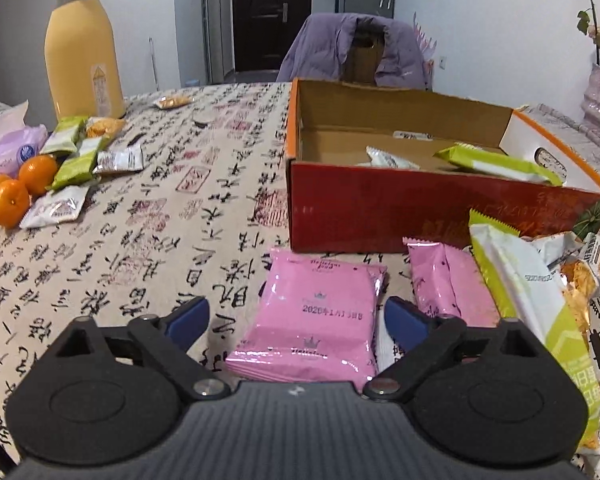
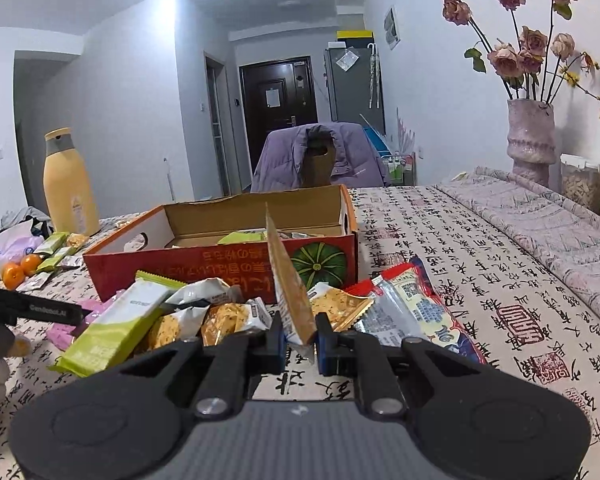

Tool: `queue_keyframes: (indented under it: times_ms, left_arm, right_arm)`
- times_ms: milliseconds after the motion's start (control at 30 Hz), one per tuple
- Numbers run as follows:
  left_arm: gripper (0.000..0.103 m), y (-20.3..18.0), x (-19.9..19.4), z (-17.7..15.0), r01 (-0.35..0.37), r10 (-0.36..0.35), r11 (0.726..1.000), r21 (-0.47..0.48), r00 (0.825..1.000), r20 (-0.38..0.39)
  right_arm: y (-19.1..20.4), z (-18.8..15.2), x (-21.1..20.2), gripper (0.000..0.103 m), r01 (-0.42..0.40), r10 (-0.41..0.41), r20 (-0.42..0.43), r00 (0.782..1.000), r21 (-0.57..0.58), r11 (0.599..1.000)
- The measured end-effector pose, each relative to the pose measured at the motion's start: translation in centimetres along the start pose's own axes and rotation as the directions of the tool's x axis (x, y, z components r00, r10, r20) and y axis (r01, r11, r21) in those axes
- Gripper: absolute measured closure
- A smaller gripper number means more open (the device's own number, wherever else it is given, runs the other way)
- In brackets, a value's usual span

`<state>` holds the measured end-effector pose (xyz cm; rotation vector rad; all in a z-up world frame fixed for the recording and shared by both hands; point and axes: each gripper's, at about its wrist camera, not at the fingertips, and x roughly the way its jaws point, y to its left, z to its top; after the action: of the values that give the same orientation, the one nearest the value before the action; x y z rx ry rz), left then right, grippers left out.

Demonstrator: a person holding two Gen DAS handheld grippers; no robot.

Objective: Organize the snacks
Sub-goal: 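Grasp the pink cake packet with the left tool while the right tool grasps a tan flat packet, then carry the pink packet and tan packet over the cardboard box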

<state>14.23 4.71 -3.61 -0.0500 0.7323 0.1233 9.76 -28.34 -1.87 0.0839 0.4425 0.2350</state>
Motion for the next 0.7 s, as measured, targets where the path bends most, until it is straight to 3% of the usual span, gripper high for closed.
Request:
queue_keyframes:
  times_ms: [200,300,500,700]
  left_arm:
    - [0.034,-0.3,0.0,-0.1,0.023,-0.023,1.000,0.001,1.000,-0.004]
    - [0.040,-0.4,-0.3,-0.4,0.025,-0.025,1.000,-0.009,1.000,0.008]
    - [0.041,0.0,-1.0,-0.6,0.033,-0.032,0.999,-0.038,0.999,0.029]
    - [0.041,0.5,-2.9,-0.2,0.028,-0.022,0.998,-0.059,0.995,0.098]
  right_arm:
    - [0.1,0.0,0.2,0.089,-0.006,0.006,-0.002,1.000,-0.002,1.000]
    - [0.1,0.0,0.3,0.089,-0.007,0.007,-0.004,1.000,-0.004,1.000]
    - [0.2,0.1,0.4,0.089,-0.007,0.007,0.000,1.000,-0.008,1.000]
    - [0.4,0.8,0.3,0.089,-0.011,0.011,0.019,1.000,-0.012,1.000]
